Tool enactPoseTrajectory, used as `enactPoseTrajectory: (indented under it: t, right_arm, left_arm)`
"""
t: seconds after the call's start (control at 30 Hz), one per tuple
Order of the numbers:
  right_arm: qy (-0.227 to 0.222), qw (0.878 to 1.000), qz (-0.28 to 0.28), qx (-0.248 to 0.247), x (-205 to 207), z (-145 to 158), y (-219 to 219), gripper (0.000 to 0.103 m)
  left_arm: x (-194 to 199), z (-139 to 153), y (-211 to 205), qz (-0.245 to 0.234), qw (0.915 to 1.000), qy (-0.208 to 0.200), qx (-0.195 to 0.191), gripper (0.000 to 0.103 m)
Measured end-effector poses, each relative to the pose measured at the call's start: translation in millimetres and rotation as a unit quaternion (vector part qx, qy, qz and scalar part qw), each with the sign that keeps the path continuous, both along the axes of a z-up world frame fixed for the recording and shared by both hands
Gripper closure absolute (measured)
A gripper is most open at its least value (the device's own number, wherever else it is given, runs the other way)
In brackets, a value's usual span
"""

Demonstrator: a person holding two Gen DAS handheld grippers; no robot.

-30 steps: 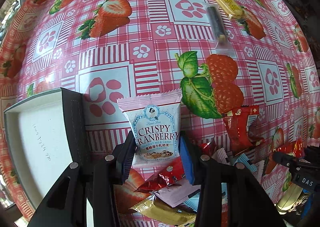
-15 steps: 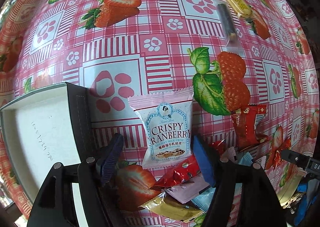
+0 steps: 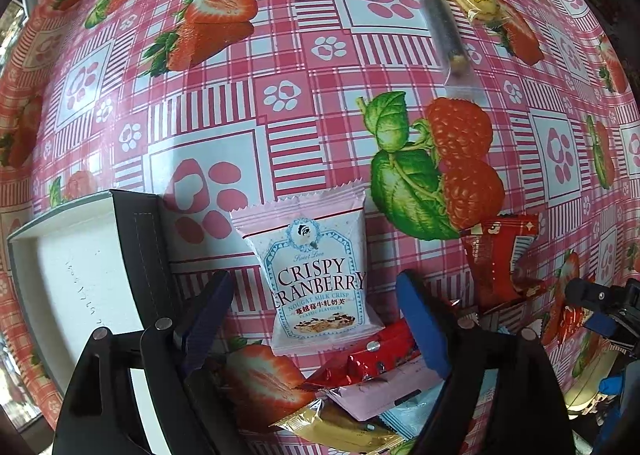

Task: Organize snacks
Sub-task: 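Carry the cranberry packet and red candy over the white tray with both tools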

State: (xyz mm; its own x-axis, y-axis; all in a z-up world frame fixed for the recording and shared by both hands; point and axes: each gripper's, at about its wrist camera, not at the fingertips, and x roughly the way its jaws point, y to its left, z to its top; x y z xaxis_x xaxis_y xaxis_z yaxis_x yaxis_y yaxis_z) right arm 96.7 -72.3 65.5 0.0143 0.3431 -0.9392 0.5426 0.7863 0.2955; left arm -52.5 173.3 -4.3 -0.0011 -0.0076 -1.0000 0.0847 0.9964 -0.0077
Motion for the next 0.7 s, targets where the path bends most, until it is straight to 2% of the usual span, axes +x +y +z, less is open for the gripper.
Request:
enactPoseTrajectory:
  t: [0.07,0.1,0.13,0.17,0.2,0.23,0.27,0.4,0.43,0.47,0.53,0.57,0.6,0.63,0.7]
  right_arm:
    - [0.001,1.0,0.006,-0.016,-15,1,-7,0.025]
    - [-0.005,1.0,0.016,-0.02,-15,6,-7,0.031]
    - [-0.015,0.999,0.033,-0.022,-28,15,-5,0.054]
    - [-0.021,0.998,0.052,-0.015,-62,18,12,0.064]
    - [-0.021,0.998,0.063,-0.014,-58,23,13,0.064]
    - [-0.023,0.997,0.07,-0.02,-72,7,12,0.064]
    - [-0.03,0.997,0.071,-0.02,-78,6,7,0.064]
    - [-0.059,0.996,0.072,-0.003,-93,27,1,0.064]
    - [-0.065,0.995,0.081,-0.007,-106,35,3,0.064]
    - [-0.071,0.993,0.089,-0.011,-146,28,6,0.064]
    - [-0.079,0.992,0.098,-0.017,-165,25,19,0.064]
    - [-0.086,0.991,0.1,-0.017,-192,20,21,0.064]
    - [-0.091,0.99,0.102,-0.017,-198,18,28,0.064]
    - [-0.097,0.989,0.106,-0.017,-211,28,23,0.064]
    - [-0.107,0.987,0.118,-0.016,-212,42,33,0.064]
  left_arm:
    - [1,4,1,-0.008,0.9999,-0.007,-0.003,0.027]
    - [-1,8,-1,-0.016,0.9998,-0.012,-0.005,0.043]
    - [9,11,-11,-0.023,0.9996,-0.014,-0.002,0.059]
    - [17,12,-21,-0.028,0.9995,-0.012,-0.006,0.062]
    - [16,13,-24,-0.029,0.9995,-0.009,-0.011,0.062]
    - [20,16,-23,-0.027,0.9995,-0.008,-0.014,0.062]
    - [20,19,-24,-0.021,0.9996,-0.01,-0.015,0.062]
    - [15,44,-8,0.009,0.9982,-0.033,-0.049,0.062]
    - [13,52,-4,0.012,0.9978,-0.04,-0.051,0.062]
    - [13,57,0,0.015,0.9974,-0.046,-0.053,0.062]
    - [9,69,5,0.02,0.9966,-0.055,-0.059,0.062]
    - [7,74,7,0.022,0.9962,-0.059,-0.061,0.062]
    - [4,76,15,0.024,0.9956,-0.063,-0.064,0.062]
    - [1,81,17,0.025,0.9951,-0.068,-0.067,0.062]
    - [-4,81,27,0.027,0.9945,-0.075,-0.069,0.062]
